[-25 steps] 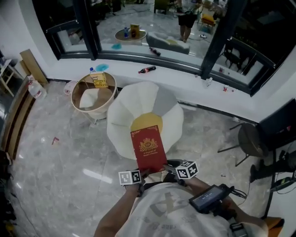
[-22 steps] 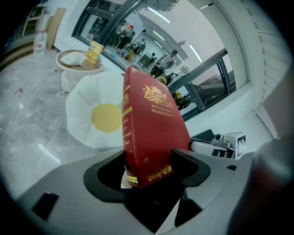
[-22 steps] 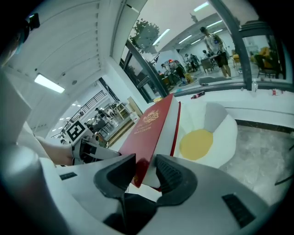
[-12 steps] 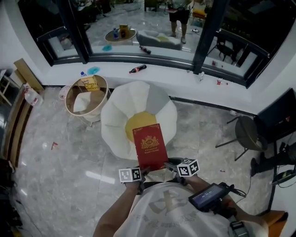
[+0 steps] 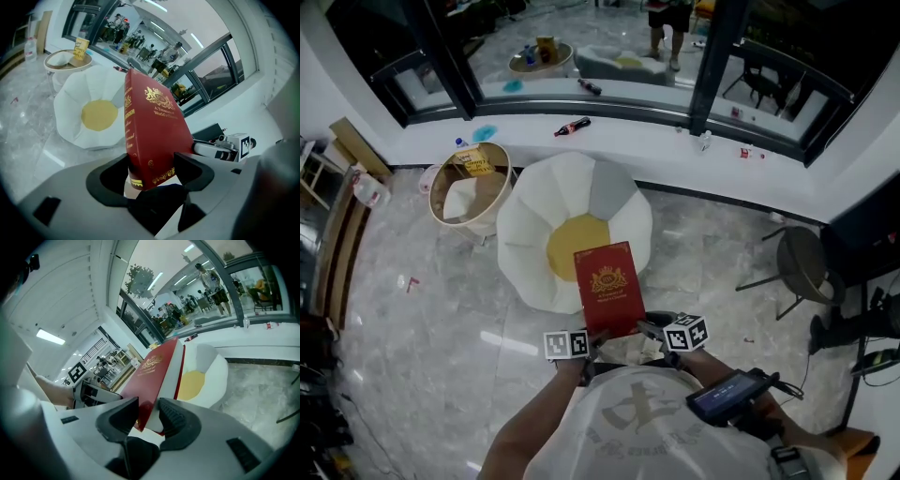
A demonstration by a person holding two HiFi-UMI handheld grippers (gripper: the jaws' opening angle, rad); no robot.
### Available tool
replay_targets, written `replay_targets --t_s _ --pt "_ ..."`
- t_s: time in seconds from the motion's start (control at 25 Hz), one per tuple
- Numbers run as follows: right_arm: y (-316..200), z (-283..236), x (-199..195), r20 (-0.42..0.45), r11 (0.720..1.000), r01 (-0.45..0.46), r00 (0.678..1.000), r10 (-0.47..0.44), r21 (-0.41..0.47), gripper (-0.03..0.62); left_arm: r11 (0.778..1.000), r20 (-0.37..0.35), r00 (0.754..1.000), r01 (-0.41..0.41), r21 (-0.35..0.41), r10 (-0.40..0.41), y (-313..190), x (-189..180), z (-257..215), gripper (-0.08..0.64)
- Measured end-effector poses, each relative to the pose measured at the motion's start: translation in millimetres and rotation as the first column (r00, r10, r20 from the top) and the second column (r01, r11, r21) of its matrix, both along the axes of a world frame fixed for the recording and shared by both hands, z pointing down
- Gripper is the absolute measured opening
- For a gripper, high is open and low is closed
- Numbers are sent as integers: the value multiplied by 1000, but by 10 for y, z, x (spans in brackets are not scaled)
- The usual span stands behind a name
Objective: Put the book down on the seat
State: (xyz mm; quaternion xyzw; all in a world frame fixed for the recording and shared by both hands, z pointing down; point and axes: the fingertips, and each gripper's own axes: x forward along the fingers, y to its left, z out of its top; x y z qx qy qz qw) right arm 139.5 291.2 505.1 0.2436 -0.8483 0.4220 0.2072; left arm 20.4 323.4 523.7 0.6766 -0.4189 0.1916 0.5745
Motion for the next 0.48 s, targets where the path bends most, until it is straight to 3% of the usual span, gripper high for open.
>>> replay_targets --t_s 0.24,0.48 --pt "-20 69 126 5 1000 0 1000 0 16 147 1000 -3 1000 -5 0 5 -19 126 77 314" --pt "-268 -52 907 8 999 29 1000 -30 36 147 1000 -10 1000 23 5 -23 -225 921 -28 314"
